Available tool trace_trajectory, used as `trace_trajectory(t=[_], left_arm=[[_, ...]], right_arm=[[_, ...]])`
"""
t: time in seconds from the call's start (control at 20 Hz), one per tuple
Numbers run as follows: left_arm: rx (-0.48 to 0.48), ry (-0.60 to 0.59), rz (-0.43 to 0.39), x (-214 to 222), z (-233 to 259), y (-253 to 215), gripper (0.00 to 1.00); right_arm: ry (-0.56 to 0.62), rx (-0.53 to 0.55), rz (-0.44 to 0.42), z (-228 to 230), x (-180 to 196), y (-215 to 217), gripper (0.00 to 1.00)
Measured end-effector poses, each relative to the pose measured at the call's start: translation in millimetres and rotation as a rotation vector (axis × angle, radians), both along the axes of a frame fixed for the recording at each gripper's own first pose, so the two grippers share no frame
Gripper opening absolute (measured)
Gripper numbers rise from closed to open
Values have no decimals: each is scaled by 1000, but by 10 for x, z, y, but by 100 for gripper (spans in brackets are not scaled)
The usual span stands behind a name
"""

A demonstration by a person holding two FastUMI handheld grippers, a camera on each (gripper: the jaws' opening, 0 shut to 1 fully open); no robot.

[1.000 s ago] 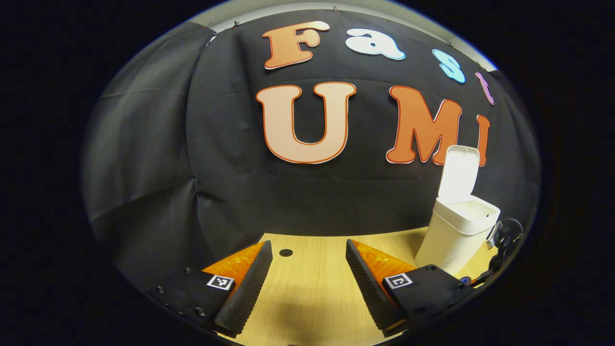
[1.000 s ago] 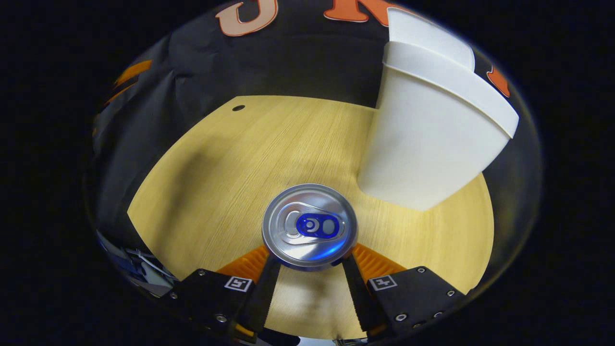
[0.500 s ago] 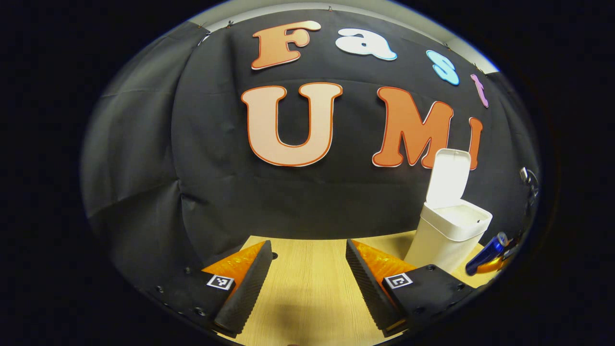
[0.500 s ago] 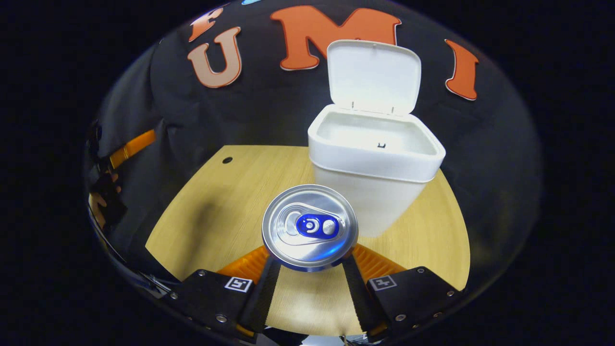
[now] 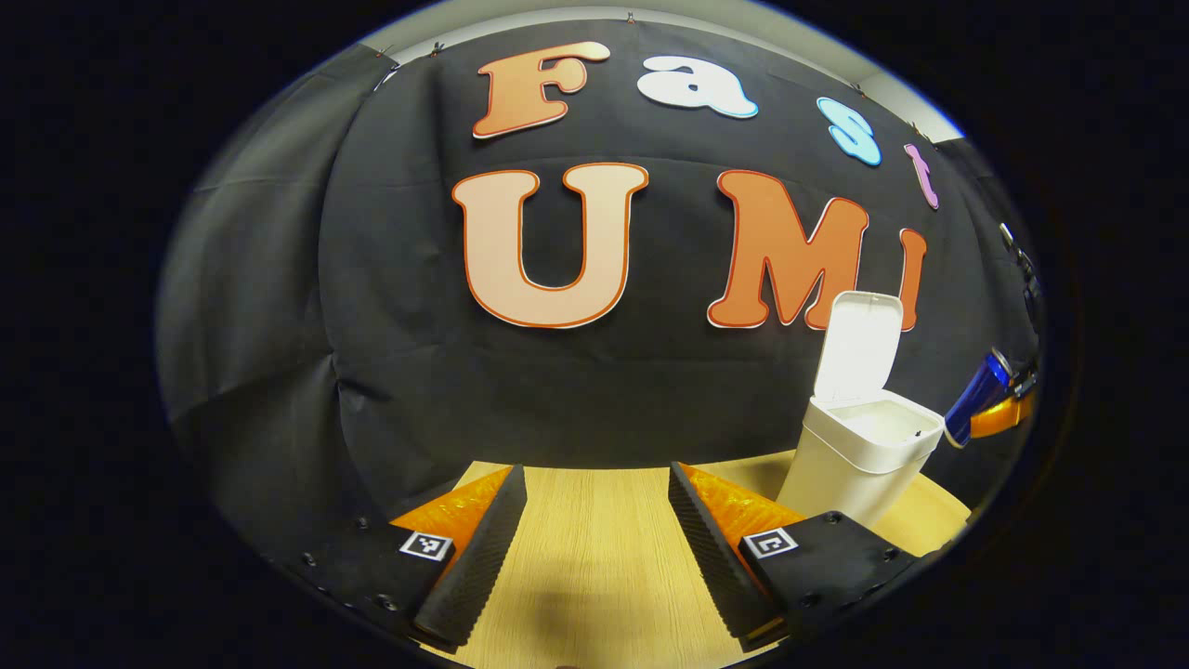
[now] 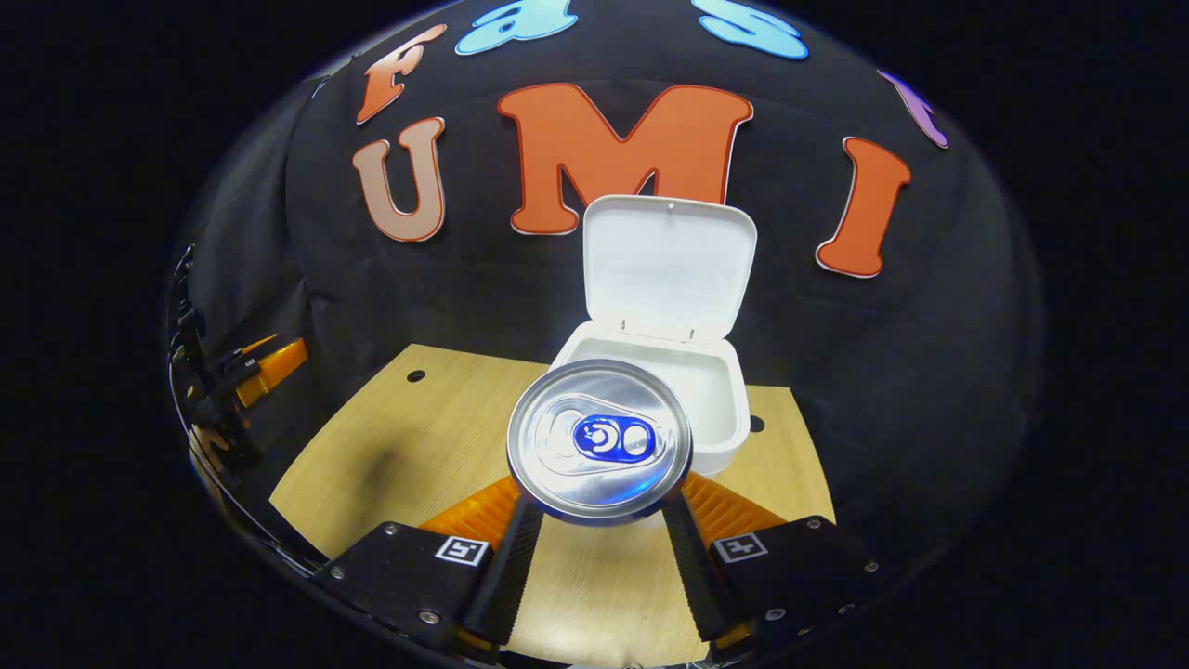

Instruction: Press the lid of the desktop garbage bin to open it, pick up the crumpled paper on the desktop and throw it into the bin, then pick up the pop can on the desktop and drop it into the bin, and finally close the garbage bin lid.

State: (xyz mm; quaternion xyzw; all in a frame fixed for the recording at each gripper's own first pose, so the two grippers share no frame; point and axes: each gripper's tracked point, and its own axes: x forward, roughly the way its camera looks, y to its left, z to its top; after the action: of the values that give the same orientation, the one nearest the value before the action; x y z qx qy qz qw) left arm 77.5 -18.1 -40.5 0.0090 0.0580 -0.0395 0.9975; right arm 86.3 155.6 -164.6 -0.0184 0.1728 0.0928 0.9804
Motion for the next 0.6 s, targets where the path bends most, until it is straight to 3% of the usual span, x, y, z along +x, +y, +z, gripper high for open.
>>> trace_trajectory(t=[0.25, 0.35, 0.5, 0.55, 0.6], left_arm=[[5, 4, 8, 22, -13, 32, 98], [6, 6, 17, 42, -24, 53, 98], [8, 12, 28, 66, -47, 108, 98], [9, 14, 34, 82, -62, 133, 98], [10, 14, 38, 88, -57, 154, 98]], right_arm=[[-67, -27, -50, 345, 341, -220, 73], [-81, -32, -64, 400, 518, -252, 68], [-64, -29, -90, 347, 776, -291, 76], [-51, -26, -92, 310, 845, -302, 72], [-37, -26, -98, 268, 893, -317, 77]])
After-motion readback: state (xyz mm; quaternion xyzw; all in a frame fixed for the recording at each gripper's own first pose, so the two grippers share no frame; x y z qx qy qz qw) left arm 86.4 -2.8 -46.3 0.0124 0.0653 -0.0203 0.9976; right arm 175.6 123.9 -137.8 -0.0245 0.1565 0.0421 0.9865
